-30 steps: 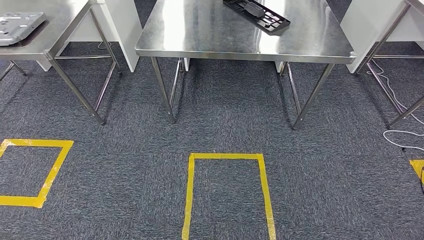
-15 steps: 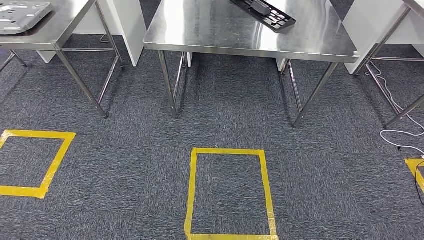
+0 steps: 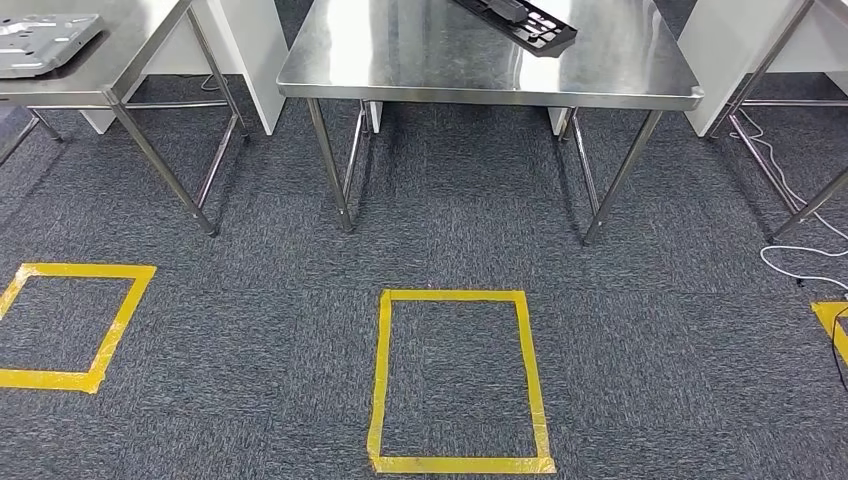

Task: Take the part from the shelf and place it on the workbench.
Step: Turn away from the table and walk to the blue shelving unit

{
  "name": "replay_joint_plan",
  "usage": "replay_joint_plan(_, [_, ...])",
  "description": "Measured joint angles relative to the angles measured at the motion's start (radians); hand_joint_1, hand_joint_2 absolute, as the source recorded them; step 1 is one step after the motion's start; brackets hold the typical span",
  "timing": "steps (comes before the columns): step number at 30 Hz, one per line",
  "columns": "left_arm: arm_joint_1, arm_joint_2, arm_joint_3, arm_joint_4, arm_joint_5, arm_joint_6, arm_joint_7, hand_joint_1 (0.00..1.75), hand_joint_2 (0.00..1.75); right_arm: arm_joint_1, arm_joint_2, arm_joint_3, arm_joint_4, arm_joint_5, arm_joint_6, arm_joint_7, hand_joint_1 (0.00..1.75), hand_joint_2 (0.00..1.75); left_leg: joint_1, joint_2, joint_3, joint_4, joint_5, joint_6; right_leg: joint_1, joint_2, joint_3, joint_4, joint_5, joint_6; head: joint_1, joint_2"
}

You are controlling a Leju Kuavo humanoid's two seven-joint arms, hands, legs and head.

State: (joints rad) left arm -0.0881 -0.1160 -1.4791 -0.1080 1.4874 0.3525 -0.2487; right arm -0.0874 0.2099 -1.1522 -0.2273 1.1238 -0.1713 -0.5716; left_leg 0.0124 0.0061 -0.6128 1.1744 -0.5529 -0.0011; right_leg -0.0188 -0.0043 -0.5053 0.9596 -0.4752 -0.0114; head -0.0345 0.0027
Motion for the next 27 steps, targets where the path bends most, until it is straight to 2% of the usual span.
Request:
replay_joint_plan(2, [-0.001,0.001,-0.001,0.000,0.000,0.000,0.000,0.00,0.00,0.000,0.001,0.000,0.000,0.000,0.001,0.000,0.00,0.00,-0.002,-0.004,0.083,-0.145,0.051,0.012,0.004,0.001,-0.001,0.002,0.002,0.004,0.000,0.000])
replay_joint_plan(3, [-0.001,0.002,-0.001,0.000,0.000,0.000,0.000,0.00,0.00,-0.001,0.002,0.000,0.000,0.000,0.001,0.000,0.00,0.00,-0.004,-0.005,0.103,-0.185,0.060,0.017,0.007,0.001,-0.004,0.004,0.004,0.007,0.001,0.000])
replay_joint_plan(6, [0.000,0.001,-0.001,0.000,0.000,0.001,0.001,0.00,0.00,-0.003,0.003,0.000,0.000,0.000,0.006,0.000,0.00,0.00,-0.006,-0.006,0.102,-0.208,0.070,0.033,0.012,0.000,-0.016,0.006,0.010,0.024,0.001,0.000])
replay_joint_plan(7, [0.000,0.000,-0.001,0.000,0.000,0.002,0.002,0.00,0.00,-0.003,0.003,0.000,0.000,0.000,0.008,0.000,0.00,0.00,-0.005,-0.004,0.100,-0.213,0.077,0.041,0.012,0.001,-0.023,0.015,0.003,0.027,0.002,0.000])
replay_joint_plan(8, [0.000,-0.001,-0.001,0.000,0.000,0.003,0.002,0.00,0.00,-0.003,0.003,0.000,0.000,0.000,0.010,0.000,0.00,0.00,-0.004,-0.002,0.097,-0.219,0.085,0.049,0.013,0.001,-0.038,0.044,-0.017,0.026,0.002,0.000])
replay_joint_plan(9, [0.000,-0.003,-0.001,0.000,0.000,0.003,0.003,0.00,0.00,-0.004,0.003,0.000,0.000,0.000,0.012,0.000,0.00,0.00,-0.002,0.001,0.093,-0.223,0.091,0.056,0.013,0.002,-0.061,0.094,-0.048,0.022,0.004,0.000])
replay_joint_plan(11, [0.000,-0.004,-0.001,0.000,0.000,0.003,0.003,0.00,0.00,-0.003,0.002,0.000,0.000,0.000,0.014,-0.001,0.00,0.00,-0.004,0.003,0.080,-0.222,0.100,0.061,0.008,0.003,-0.121,0.237,-0.115,0.018,0.006,0.000])
replay_joint_plan(12, [0.000,-0.004,-0.001,0.000,0.000,0.003,0.003,0.00,0.00,-0.002,0.001,-0.001,0.000,0.000,0.014,-0.001,0.00,0.00,-0.005,0.004,0.074,-0.221,0.105,0.061,0.006,0.003,-0.140,0.289,-0.133,0.022,0.007,0.000])
replay_joint_plan(13, [0.000,-0.005,-0.001,0.000,0.000,0.003,0.003,0.00,0.00,-0.001,0.001,-0.001,0.000,0.000,0.015,-0.001,0.00,0.00,-0.005,0.004,0.068,-0.221,0.109,0.059,0.004,0.003,-0.140,0.303,-0.136,0.030,0.007,0.000])
replay_joint_plan(14, [0.000,-0.005,-0.001,0.000,0.000,0.002,0.003,0.00,0.00,0.000,0.000,-0.001,0.000,0.000,0.015,-0.001,0.00,0.00,-0.005,0.003,0.064,-0.220,0.113,0.056,0.001,0.003,-0.116,0.271,-0.122,0.041,0.007,0.000])
replay_joint_plan(16, [0.000,-0.006,-0.001,-0.001,0.000,0.001,0.003,0.00,0.00,-0.002,-0.002,-0.001,0.000,0.000,0.016,-0.001,0.00,0.00,-0.004,0.003,0.056,-0.214,0.118,0.050,-0.007,0.003,-0.026,0.114,-0.071,0.059,0.007,0.000])
replay_joint_plan(17, [0.000,-0.006,-0.002,-0.001,0.000,0.001,0.003,0.00,0.00,-0.003,-0.002,-0.001,0.000,0.000,0.017,-0.001,0.00,0.00,-0.005,0.002,0.052,-0.209,0.119,0.045,-0.007,0.003,0.009,0.046,-0.051,0.062,0.007,0.000])
replay_joint_plan(18, [-0.001,-0.005,-0.002,-0.001,0.000,0.000,0.003,0.00,0.00,-0.004,-0.002,-0.001,0.000,0.000,0.017,-0.002,0.00,0.00,-0.007,0.002,0.048,-0.204,0.120,0.040,-0.007,0.004,0.027,0.007,-0.039,0.059,0.007,0.000])
replay_joint_plan(20, [-0.001,-0.005,-0.002,-0.001,-0.001,0.000,0.003,0.00,0.00,-0.003,-0.002,-0.001,0.000,0.000,0.018,-0.003,0.00,0.00,-0.009,0.002,0.044,-0.199,0.125,0.029,0.000,0.006,0.023,0.000,-0.032,0.048,0.006,0.000])
replay_joint_plan(21, [0.000,-0.004,-0.002,-0.001,-0.001,0.000,0.003,0.00,0.00,-0.003,-0.002,-0.001,0.000,0.000,0.018,-0.003,0.00,0.00,-0.007,0.002,0.041,-0.198,0.126,0.023,-0.002,0.006,0.019,0.003,-0.028,0.040,0.006,0.000])
replay_joint_plan(22, [0.000,-0.004,-0.002,-0.001,-0.001,0.000,0.003,0.00,0.00,-0.003,-0.001,-0.001,0.000,0.000,0.018,-0.003,0.00,0.00,-0.004,0.001,0.036,-0.191,0.118,0.017,-0.004,0.006,0.017,0.004,-0.023,0.032,0.006,0.000])
replay_joint_plan(23, [0.000,-0.004,-0.002,-0.001,-0.001,0.000,0.003,0.00,0.00,-0.004,-0.001,-0.001,0.000,0.000,0.018,-0.003,0.00,0.00,-0.002,0.000,0.026,-0.169,0.097,0.012,-0.007,0.005,0.014,0.003,-0.017,0.022,0.005,0.000])
replay_joint_plan(24, [0.000,-0.004,-0.002,-0.001,0.000,0.001,0.003,0.00,0.00,-0.004,0.000,-0.001,0.000,0.000,0.018,-0.004,0.00,0.00,-0.001,-0.001,0.007,-0.126,0.062,0.007,-0.010,0.004,0.010,0.003,-0.010,0.013,0.005,0.000])
replay_joint_plan(26, [0.000,-0.003,-0.002,-0.001,0.000,0.001,0.003,0.00,0.00,-0.004,0.000,-0.001,0.000,0.000,0.019,-0.004,0.00,0.00,0.001,-0.002,-0.045,0.008,-0.021,0.000,-0.005,0.002,-0.003,0.005,-0.001,0.003,0.004,0.000])
replay_joint_plan(27, [0.000,-0.003,-0.002,-0.001,0.000,0.001,0.003,0.00,0.00,-0.003,0.000,-0.001,0.000,0.000,0.020,-0.004,0.00,0.00,0.001,-0.002,-0.065,0.068,-0.048,-0.001,-0.003,0.001,-0.010,0.006,0.004,0.001,0.004,0.000])
